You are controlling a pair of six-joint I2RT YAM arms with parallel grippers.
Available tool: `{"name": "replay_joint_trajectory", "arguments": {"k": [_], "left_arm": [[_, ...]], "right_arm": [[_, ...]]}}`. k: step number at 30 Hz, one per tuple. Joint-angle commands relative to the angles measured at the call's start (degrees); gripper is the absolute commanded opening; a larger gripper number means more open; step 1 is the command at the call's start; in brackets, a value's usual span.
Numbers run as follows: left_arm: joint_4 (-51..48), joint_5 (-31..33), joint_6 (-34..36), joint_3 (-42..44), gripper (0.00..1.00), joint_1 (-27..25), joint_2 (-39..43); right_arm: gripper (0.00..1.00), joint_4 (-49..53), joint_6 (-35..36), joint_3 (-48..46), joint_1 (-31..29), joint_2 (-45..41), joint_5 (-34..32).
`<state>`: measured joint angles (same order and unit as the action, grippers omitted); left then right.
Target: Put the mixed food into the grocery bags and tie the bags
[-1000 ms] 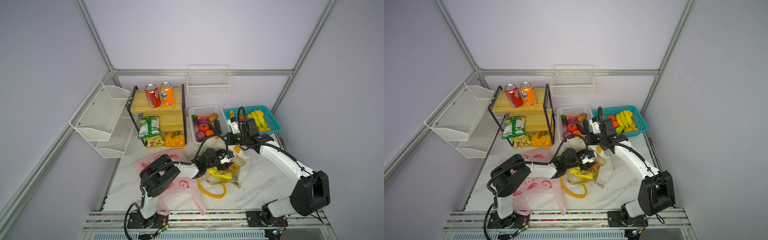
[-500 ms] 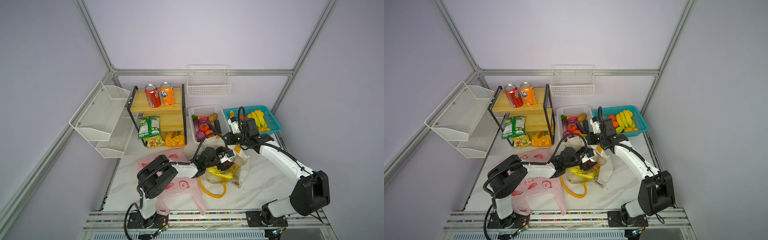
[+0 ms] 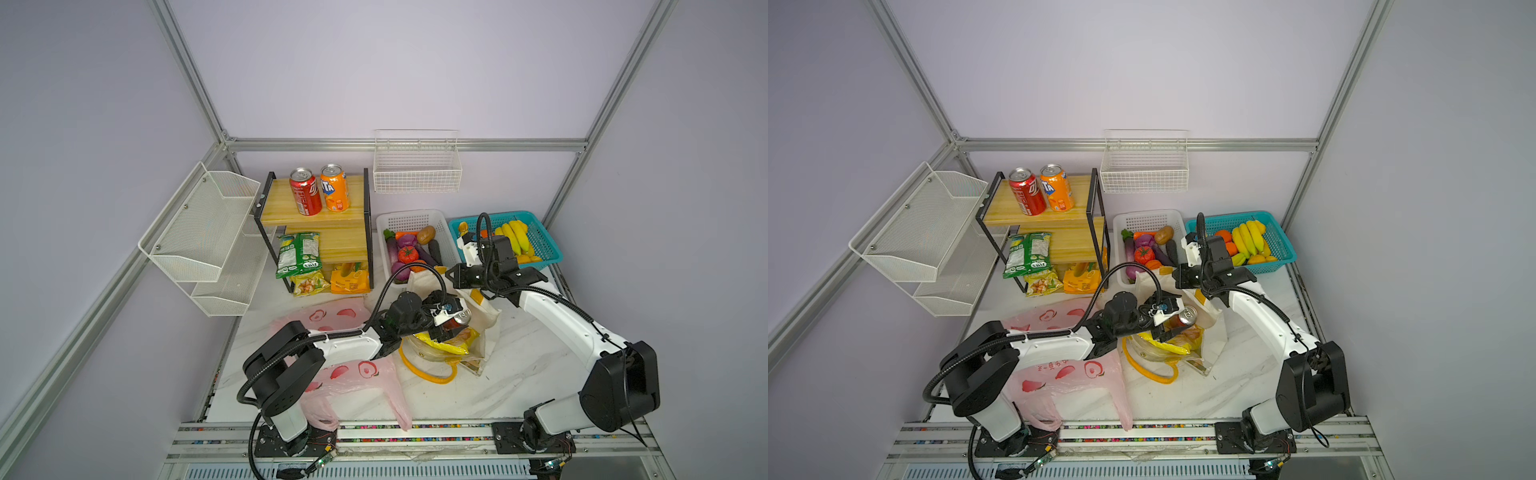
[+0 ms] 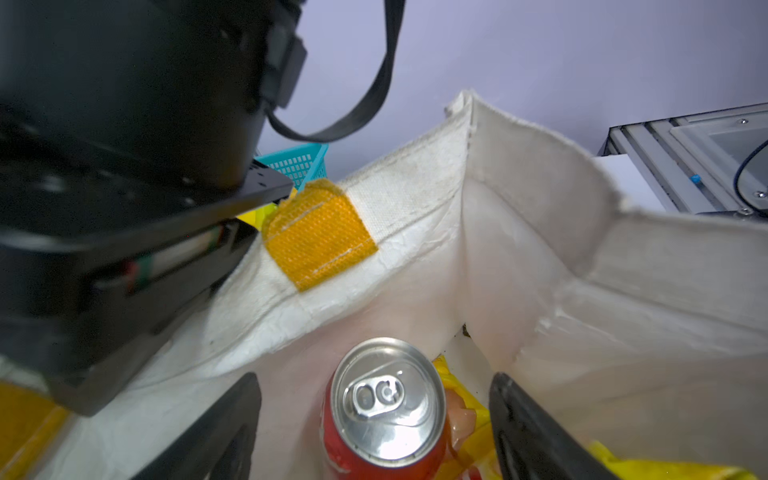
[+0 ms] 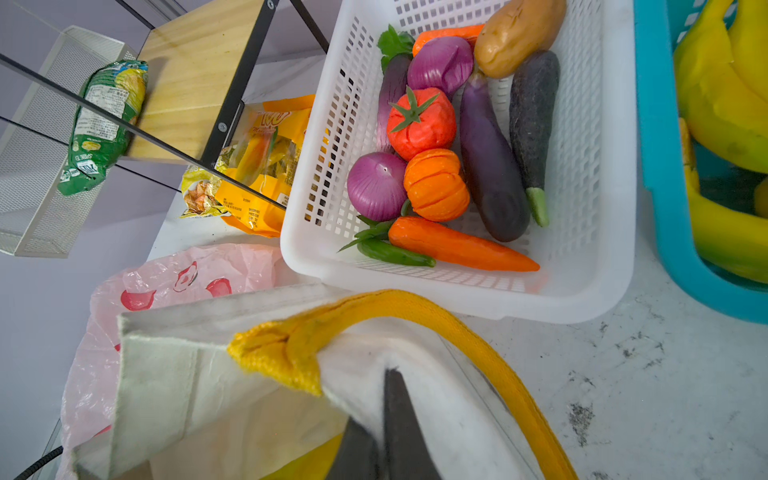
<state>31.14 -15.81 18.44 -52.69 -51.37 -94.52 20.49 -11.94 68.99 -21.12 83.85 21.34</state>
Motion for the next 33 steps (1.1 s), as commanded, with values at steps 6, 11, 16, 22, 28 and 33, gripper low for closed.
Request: {"name": "replay_joint_trajectory", "arguments": {"k": [6,11,16,22,28,33], "left_arm": [[-13.07,-4.33,-7.10,3.21,0.79,0.17,18.58],[-34.39,-7.81,4.43,2.82,0.79,-4.12,28.30],[-49.73,-4.70,14.23,2.06,0.73,-6.23,33.08],[-52.24,-0.59,22.39,0.62,0.67,-6.97,28.84],[-49.13,-0.39,25.34,-2.99,0.53,-7.08,20.80],[-46.82,-2.68,24.92,-3.48,0.40,-7.17,17.51]], "right_arm": [[0.04,-0.28,0.43,1.05,0.88,0.08,-2.80],[0.04,-0.45,0.65,1.07,0.91,0.50,-2.82],[0.04,-0.72,1.07,0.67,0.92,0.62,-2.81],[0.04,-0.72,1.22,0.36,0.91,0.11,-2.75],[0.04,-0.58,1.40,0.27,0.94,-0.09,-2.49],[0.04,-0.54,1.56,0.22,0.95,0.05,-2.27]]}}
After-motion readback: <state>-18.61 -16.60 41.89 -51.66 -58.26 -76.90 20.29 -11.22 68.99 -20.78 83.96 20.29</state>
